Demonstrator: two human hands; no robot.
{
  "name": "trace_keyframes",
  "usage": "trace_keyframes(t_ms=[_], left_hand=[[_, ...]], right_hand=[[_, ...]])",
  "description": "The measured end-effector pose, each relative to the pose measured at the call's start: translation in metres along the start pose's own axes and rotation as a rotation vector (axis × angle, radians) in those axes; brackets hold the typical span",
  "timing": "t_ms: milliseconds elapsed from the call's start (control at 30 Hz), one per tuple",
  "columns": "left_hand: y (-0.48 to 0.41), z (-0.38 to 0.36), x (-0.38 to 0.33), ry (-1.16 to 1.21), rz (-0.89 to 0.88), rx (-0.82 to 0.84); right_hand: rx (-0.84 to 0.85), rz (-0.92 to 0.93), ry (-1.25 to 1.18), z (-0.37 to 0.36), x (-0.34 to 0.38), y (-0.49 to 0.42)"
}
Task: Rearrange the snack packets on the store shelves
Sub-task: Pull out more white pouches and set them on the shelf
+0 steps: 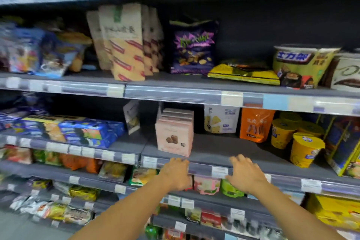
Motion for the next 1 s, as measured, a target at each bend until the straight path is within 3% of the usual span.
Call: trace_keyframes(t_ms=[300, 467, 1000], left_hand=[[0.110, 0.035, 0.187, 0.048, 0.121, -0.083], [0.153, 0.034, 0.271, 0.110, 0.180, -0.038], [0.114, 0.043, 0.304, 0.358, 0.115, -0.089]], right_hand=[[-0.013, 0.039, -0.162, 0.007, 0.189, 0.038], [-0.016, 0.068, -0.248, 0.000, 0.279, 0.050], [-0.070, -0.077, -0.546, -0.011, 0.347, 0.001]])
Point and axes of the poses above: each hand's wrist, its own y-axis away from the middle knuckle, its own z-axis out of the back of the hand, x = y × z, the point moved 10 cm from there along -y, towards the middle knuckle, and after that the axes turned 2 degrees about -x, right-handed, at the moved point
